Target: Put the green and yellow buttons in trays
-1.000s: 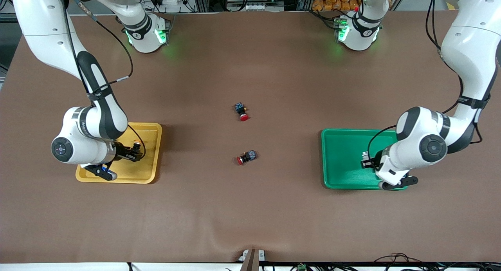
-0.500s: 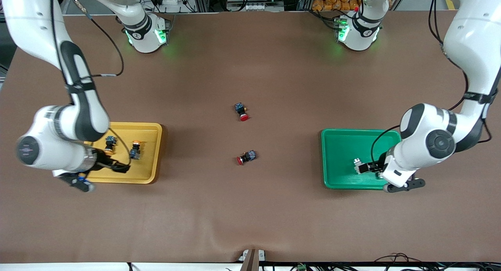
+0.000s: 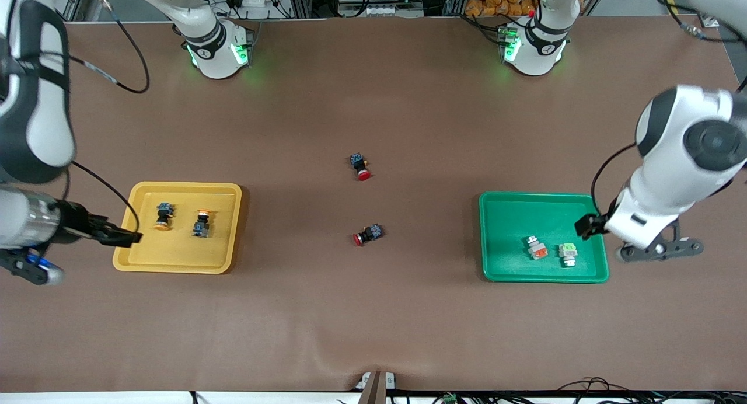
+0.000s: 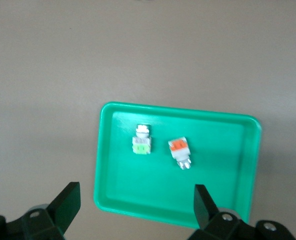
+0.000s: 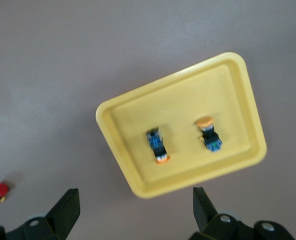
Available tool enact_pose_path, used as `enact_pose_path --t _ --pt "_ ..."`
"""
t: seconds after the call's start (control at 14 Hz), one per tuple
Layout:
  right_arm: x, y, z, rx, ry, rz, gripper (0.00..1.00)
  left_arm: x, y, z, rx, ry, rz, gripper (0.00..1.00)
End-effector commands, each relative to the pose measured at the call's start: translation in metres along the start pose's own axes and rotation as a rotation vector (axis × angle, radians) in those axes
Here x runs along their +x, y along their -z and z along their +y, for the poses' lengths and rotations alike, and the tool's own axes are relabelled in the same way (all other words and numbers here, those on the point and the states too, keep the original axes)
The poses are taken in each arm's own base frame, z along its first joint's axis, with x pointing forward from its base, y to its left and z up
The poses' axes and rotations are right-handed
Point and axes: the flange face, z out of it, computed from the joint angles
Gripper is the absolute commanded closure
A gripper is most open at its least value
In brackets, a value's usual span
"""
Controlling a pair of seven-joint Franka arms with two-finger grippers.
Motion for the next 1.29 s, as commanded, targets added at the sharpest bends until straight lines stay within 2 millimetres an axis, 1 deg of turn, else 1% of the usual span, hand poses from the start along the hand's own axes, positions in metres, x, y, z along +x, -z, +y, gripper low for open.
enact_pose_path --t 0.0,0.07,0.14,0.21,0.29,0.36,0.43,0.5,0.57,0.64,0.71,0.79,0.86,0.93,1.0,1.07,1.14,1.21 --pt "-0.041 0.052 -0.016 -0.015 0.062 0.048 0.00 -0.006 0.055 -0.010 -0.050 0.011 -0.031 0.00" --pt "-0.054 0.072 -0.022 -0.072 0.079 0.083 0.00 -0.005 0.077 -0.014 -0.056 0.031 -0.037 0.00" --pt "-0.074 0.094 -0.017 -0.114 0.080 0.072 0.00 -0.007 0.090 -0.017 -0.060 0.039 -0.053 0.00" --pt "-0.088 0.115 -0.009 -0.122 0.073 0.067 0.00 -0.008 0.100 -0.023 -0.082 0.048 -0.069 0.00" --pt "-0.106 0.134 -0.007 -0.106 0.082 0.067 0.00 -0.008 0.114 -0.037 -0.112 0.082 -0.075 0.00" --pt "-0.128 0.156 -0.006 -0.071 0.106 0.079 0.00 -0.007 0.134 -0.048 -0.112 0.099 -0.062 0.00" --pt "-0.142 0.167 -0.004 -0.033 0.142 0.070 0.00 -0.008 0.146 -0.059 -0.112 0.109 -0.070 0.00" --pt "-0.150 0.169 0.000 -0.025 0.167 0.057 0.00 -0.013 0.148 -0.057 -0.107 0.102 -0.093 0.00" --pt "-0.154 0.170 0.004 -0.023 0.186 0.064 0.00 -0.017 0.157 -0.055 -0.102 0.097 -0.082 0.00" --pt "-0.157 0.172 0.016 -0.017 0.221 0.083 0.00 -0.023 0.170 -0.052 -0.092 0.091 -0.062 0.00" --pt "-0.167 0.170 0.025 -0.013 0.262 0.099 0.00 -0.027 0.179 -0.048 -0.088 0.065 -0.047 0.00" --pt "-0.175 0.162 0.030 -0.009 0.271 0.117 0.00 -0.030 0.184 -0.049 -0.077 0.050 -0.036 0.00" --pt "-0.185 0.152 0.035 -0.004 0.270 0.141 0.00 -0.033 0.186 -0.046 -0.081 0.056 -0.039 0.00" --pt "-0.193 0.137 0.038 -0.004 0.274 0.157 0.00 -0.042 0.195 -0.049 -0.090 0.079 -0.037 0.00" --pt "-0.193 0.127 0.040 -0.006 0.296 0.156 0.00 -0.049 0.194 -0.048 -0.106 0.086 -0.053 0.00" --pt "-0.191 0.124 0.040 -0.023 0.355 0.154 0.00 -0.060 0.194 -0.052 -0.119 0.080 -0.066 0.00" --pt "-0.191 0.127 0.040 -0.045 0.393 0.164 0.00 -0.071 0.190 -0.052 -0.115 0.038 -0.083 0.00" --pt "-0.191 0.130 0.041 -0.053 0.407 0.170 0.00 -0.082 0.189 -0.056 -0.113 0.027 -0.092 0.00"
